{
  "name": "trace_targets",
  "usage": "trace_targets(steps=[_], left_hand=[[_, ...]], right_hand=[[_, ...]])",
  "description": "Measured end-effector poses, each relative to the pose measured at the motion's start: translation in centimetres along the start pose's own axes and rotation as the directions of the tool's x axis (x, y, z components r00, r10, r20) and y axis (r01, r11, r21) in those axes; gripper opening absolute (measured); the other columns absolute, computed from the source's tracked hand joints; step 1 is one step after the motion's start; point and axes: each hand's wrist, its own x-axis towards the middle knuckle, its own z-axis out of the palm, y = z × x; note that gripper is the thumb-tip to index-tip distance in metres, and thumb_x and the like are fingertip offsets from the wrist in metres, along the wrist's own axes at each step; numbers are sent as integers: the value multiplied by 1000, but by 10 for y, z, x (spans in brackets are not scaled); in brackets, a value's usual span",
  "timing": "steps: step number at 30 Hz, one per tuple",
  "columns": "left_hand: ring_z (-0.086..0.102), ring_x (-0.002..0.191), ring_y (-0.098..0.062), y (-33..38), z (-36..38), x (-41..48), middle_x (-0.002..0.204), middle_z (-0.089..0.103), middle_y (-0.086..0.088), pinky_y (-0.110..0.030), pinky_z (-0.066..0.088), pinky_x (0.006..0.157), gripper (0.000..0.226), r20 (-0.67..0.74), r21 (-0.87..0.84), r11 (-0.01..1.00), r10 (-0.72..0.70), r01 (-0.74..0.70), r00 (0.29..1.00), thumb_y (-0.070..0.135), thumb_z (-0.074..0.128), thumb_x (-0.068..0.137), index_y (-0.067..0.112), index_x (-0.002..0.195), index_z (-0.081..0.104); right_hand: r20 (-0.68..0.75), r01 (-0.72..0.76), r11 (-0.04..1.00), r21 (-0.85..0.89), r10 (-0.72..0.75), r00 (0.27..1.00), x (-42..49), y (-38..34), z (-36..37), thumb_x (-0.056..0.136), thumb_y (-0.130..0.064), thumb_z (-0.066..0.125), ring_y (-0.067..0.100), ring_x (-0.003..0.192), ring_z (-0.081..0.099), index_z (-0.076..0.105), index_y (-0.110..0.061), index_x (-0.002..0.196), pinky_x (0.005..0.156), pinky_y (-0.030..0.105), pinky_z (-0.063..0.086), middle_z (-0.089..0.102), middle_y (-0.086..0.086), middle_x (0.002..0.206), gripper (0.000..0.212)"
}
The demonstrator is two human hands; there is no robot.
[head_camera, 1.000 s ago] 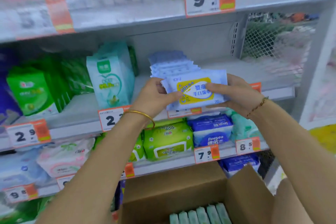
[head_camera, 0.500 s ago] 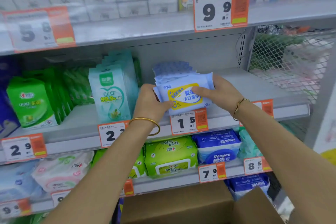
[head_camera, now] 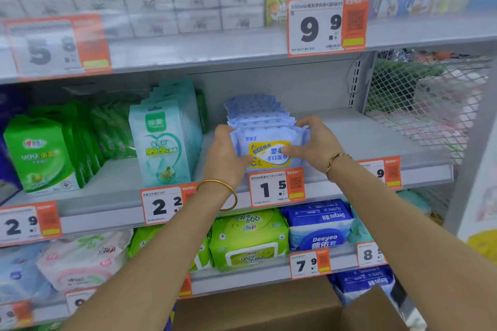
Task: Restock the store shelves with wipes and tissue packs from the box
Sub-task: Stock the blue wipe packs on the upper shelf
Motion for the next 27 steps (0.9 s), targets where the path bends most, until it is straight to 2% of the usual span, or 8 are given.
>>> trace_targets(steps=[4, 12, 15, 19, 21, 23, 25, 27], left_hand=[[48, 85, -21, -4, 1, -6, 96, 50, -6, -25, 34, 68, 50, 64, 106, 994, -7, 0, 998, 6, 72, 76, 5, 117, 43], [60, 98, -31, -13, -4, -7, 104, 65, -14, -38, 48, 83, 42, 38, 174, 983, -65, 58, 997, 13, 71, 78, 10, 113, 48], [56, 103, -32, -14, -3, -18, 113, 59, -12, -44, 47, 90, 44, -141, 177, 983, 67, -41, 988, 13, 71, 76, 9, 115, 51], [52, 86, -20, -14, 7, -76, 102, 56, -4, -30, 41, 82, 33, -305, 146, 946, 321, -289, 897, 7, 66, 77, 10, 108, 56], [49, 81, -14, -26, 25, -112, 97, 53, 4, -21, 36, 77, 28, -227, 132, 944, 325, -301, 918, 5, 63, 77, 11, 103, 57], [51, 81, -14, -50, 52, -145, 95, 55, 5, -18, 36, 76, 23, -10, 98, 964, 251, -249, 968, 4, 60, 78, 12, 100, 58], [54, 82, -13, -82, 83, -172, 97, 60, 0, -22, 44, 81, 20, 246, 84, 989, 95, -119, 965, 4, 58, 81, 14, 99, 59], [58, 87, -12, -116, 109, -194, 102, 62, 0, -28, 49, 89, 21, 424, 136, 991, -75, 18, 903, 6, 56, 83, 15, 102, 60]], right_hand=[[60, -1, 990, -138, 9, 998, -5, 1, 0, 76, -15, 76, 19, 97, 44, 43, -7, 125, 79, 23, 35, 53, 12, 125, 60], [97, -6, 988, -151, 20, 995, -12, -5, 0, 82, -12, 69, 19, 96, 44, 29, -4, 133, 77, 20, 33, 42, 8, 113, 64], [-57, 17, 994, -108, -23, 998, -24, -4, -12, 79, -14, 73, 22, 103, 52, 31, -5, 134, 84, 23, 38, 47, 12, 124, 70], [-286, 118, 992, 32, -104, 953, -88, 14, -34, 82, -8, 66, 13, 71, 55, 47, -14, 112, 66, 18, 44, 56, 1, 93, 36], [-149, 43, 998, 40, -37, 988, -125, 45, -26, 84, -8, 62, 18, 70, 59, 49, -19, 103, 67, 22, 48, 59, -2, 86, 25], [99, -95, 993, -64, 101, 990, -156, 87, -5, 86, -10, 60, 24, 73, 63, 53, -16, 103, 63, 20, 50, 62, 3, 90, 20], [266, -244, 953, -179, 286, 921, -180, 134, 23, 87, -9, 59, 25, 72, 65, 57, -10, 108, 52, 10, 46, 64, 10, 97, 21], [386, -358, 887, -291, 451, 805, -194, 180, 49, 88, -11, 58, 29, 80, 68, 56, -7, 111, 53, 12, 48, 61, 9, 98, 23]])
